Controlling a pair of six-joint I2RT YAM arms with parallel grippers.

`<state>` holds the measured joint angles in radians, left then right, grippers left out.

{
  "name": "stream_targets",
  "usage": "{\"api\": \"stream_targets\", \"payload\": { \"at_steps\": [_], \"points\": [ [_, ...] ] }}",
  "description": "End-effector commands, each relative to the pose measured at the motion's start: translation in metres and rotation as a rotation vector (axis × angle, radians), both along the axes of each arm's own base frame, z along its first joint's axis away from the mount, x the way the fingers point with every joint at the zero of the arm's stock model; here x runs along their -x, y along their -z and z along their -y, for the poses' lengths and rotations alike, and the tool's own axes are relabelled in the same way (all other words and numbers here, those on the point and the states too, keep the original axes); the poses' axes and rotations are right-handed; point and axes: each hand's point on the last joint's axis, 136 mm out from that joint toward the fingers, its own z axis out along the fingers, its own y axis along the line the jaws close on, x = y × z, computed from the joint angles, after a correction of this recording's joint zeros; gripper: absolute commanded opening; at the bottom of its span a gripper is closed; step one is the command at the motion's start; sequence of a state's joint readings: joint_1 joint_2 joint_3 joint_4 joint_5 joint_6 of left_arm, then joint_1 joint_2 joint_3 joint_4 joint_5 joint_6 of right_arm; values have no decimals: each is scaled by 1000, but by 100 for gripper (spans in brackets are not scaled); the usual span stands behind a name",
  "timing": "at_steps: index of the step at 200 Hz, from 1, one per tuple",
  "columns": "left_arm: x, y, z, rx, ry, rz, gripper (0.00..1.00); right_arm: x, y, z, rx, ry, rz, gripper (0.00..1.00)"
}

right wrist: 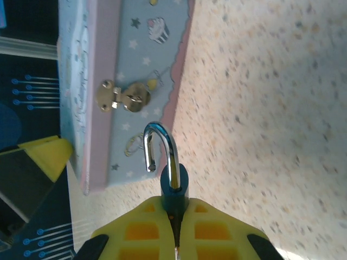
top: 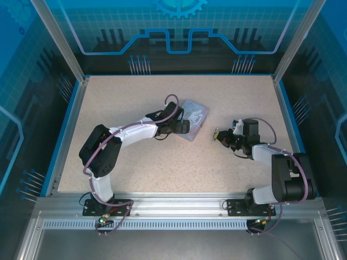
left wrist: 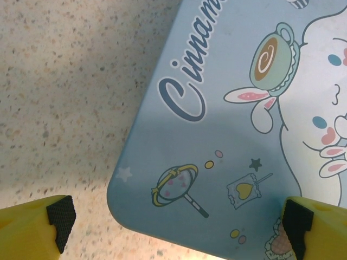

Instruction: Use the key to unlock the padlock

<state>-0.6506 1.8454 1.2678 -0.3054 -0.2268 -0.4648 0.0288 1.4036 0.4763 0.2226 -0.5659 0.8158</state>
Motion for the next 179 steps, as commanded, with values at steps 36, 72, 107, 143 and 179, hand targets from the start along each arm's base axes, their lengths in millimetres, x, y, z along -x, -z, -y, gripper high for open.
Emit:
{"api": "stream_targets", "payload": {
  "at_steps": [36,72,107,143,179],
  "points": [
    [37,-28,-19,25,20,-45,99,34,30,4,9,-32,-113,0],
    [51,-51,-40,36,-4,-9,99,42,38,16,26,0,-154,0],
    [61,-65,-67,70,-59,16,99,45,43,29,10,42,-185,0],
    [68,-73,-86,80,-94,27,99,48,44,46,27,100,-220,0],
    [72,-78,-94,82,-101,37,99,53,43,63,69,167,-266,26]
  ]
}}
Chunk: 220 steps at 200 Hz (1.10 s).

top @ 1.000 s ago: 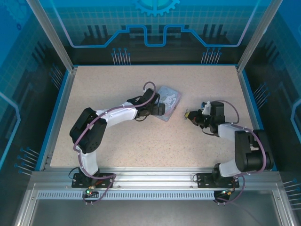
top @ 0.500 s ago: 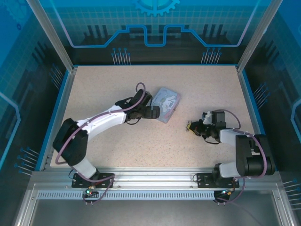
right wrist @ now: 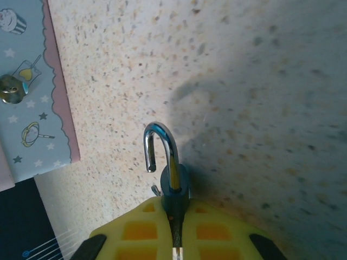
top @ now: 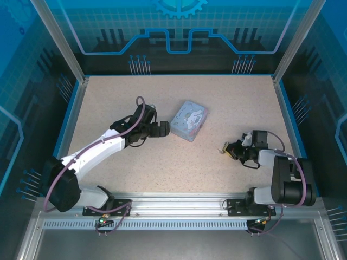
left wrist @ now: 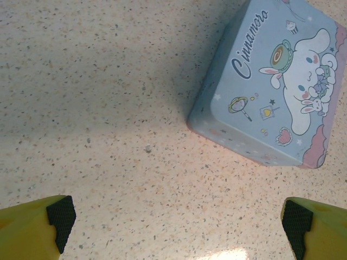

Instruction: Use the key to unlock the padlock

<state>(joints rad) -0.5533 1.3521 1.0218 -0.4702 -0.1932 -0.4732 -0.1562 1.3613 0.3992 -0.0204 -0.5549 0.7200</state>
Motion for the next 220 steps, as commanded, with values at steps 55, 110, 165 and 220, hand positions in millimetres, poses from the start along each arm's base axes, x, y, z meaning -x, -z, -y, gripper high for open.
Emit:
{"api": "stream_targets", "payload": {
  "at_steps": [55,110,165,220],
  "points": [
    [12,-5,-21,14,-40,0,99,14,-23,37,37,173,-41,89],
    [7,-26,-49,8,-116,85,99,10,-87,64,215,235,102,100],
    [-2,-79,-93,-92,-246,420,99,-6,-145,120,513,419,278,100],
    [-3,-95,-115,-229,-251,726,99,-31,-174,130,1007,349,493,100]
  ]
}}
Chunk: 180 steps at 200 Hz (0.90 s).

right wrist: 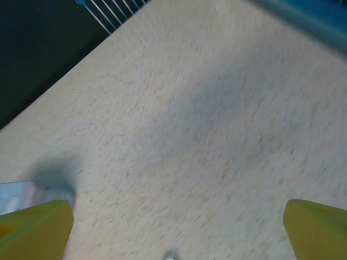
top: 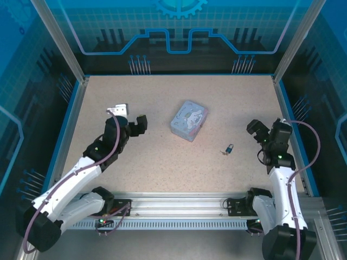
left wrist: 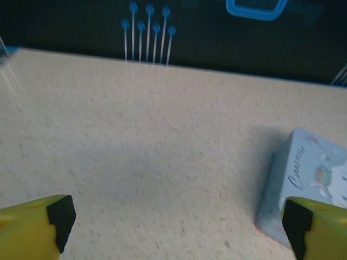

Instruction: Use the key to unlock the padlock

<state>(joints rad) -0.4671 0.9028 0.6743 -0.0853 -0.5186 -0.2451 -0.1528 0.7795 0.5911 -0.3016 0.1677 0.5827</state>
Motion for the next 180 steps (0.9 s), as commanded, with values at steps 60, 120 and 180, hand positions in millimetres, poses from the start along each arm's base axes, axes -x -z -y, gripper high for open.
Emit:
{"api": "stream_targets", "payload": {
  "at_steps": [60,120,180],
  "points": [
    [-37,17,-64,-240,-159,122,99,-69,10,-30,522,-149,19,100],
    [-53,92,-88,-253,-196,19,99,-93,48,-45,572,-233,60,100],
    [-67,121,-89,-168,-146,58,99,-101,71,-55,478,-386,145,100]
  ]
}}
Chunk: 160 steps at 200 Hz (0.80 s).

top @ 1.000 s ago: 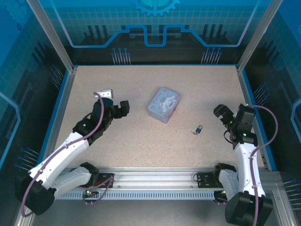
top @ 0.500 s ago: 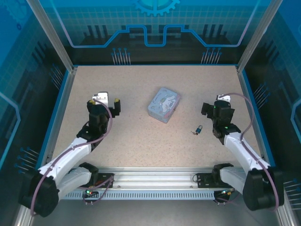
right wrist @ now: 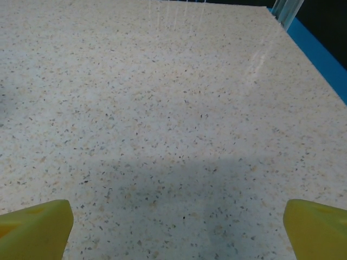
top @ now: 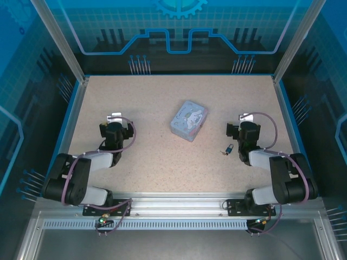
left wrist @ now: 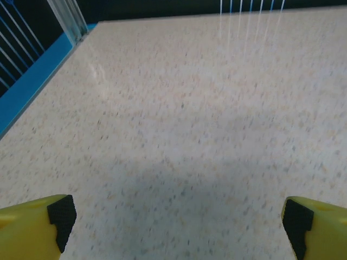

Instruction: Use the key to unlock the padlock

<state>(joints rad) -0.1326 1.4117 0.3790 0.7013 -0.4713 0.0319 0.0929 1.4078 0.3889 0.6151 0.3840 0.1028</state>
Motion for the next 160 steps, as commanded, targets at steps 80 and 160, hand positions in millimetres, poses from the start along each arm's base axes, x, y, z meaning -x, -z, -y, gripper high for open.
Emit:
{"api": "stream_targets", "payload": {
  "at_steps": [80,160],
  "points": [
    [-25,7,17,190,223,64,99,-25,-11,-32,-20,-208,88,100],
    [-24,7,17,182,222,62,99,-26,-11,-34,-16,-219,79,100]
  ]
}}
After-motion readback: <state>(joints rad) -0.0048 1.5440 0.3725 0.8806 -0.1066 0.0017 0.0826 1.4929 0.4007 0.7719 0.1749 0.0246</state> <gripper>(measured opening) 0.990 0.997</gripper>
